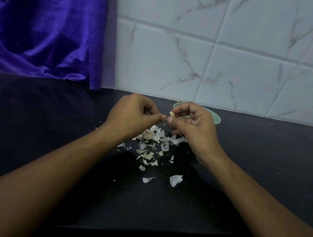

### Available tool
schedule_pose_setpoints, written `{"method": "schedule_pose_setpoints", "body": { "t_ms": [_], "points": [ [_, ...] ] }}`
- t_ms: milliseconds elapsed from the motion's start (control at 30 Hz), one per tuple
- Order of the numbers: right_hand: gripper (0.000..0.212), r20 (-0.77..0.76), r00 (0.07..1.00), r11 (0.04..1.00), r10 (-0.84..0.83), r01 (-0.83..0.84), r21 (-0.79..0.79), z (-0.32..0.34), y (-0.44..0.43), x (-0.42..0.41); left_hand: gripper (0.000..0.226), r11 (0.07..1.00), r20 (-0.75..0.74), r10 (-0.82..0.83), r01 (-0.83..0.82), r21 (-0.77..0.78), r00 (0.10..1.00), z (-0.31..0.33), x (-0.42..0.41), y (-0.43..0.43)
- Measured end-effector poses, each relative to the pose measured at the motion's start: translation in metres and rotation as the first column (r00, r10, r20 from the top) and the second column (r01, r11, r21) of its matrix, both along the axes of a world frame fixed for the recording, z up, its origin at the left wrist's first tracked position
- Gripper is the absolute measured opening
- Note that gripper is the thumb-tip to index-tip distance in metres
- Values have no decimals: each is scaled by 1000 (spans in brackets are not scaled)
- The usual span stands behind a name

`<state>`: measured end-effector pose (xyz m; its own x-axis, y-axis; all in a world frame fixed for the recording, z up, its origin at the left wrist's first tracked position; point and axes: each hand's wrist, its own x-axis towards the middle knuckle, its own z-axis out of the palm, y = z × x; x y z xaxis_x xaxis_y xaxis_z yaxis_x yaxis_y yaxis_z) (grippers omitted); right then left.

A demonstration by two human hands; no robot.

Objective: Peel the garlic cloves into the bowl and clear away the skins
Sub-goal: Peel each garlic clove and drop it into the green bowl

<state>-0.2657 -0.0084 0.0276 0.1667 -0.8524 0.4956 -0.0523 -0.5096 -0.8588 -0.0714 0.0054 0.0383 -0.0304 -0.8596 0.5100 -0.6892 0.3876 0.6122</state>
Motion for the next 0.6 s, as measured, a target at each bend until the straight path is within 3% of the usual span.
{"method": "schedule_pose_setpoints", "body": {
  "t_ms": [100,300,600],
  "points": [
    [18,-5,1000,1000,-3,2,-8,-1,-1,0,45,1000,-65,-10,10,-2,998,1,0,0],
    [19,-50,999,1000,-15,14,-26,-3,-3,0,15,961,-274,-219,255,104,936,0,-6,1],
    [18,-87,996,997,-22,16,-70,-4,-3,0,12,908,-484,-213,355,223,848,3,-5,2]
  ]
}}
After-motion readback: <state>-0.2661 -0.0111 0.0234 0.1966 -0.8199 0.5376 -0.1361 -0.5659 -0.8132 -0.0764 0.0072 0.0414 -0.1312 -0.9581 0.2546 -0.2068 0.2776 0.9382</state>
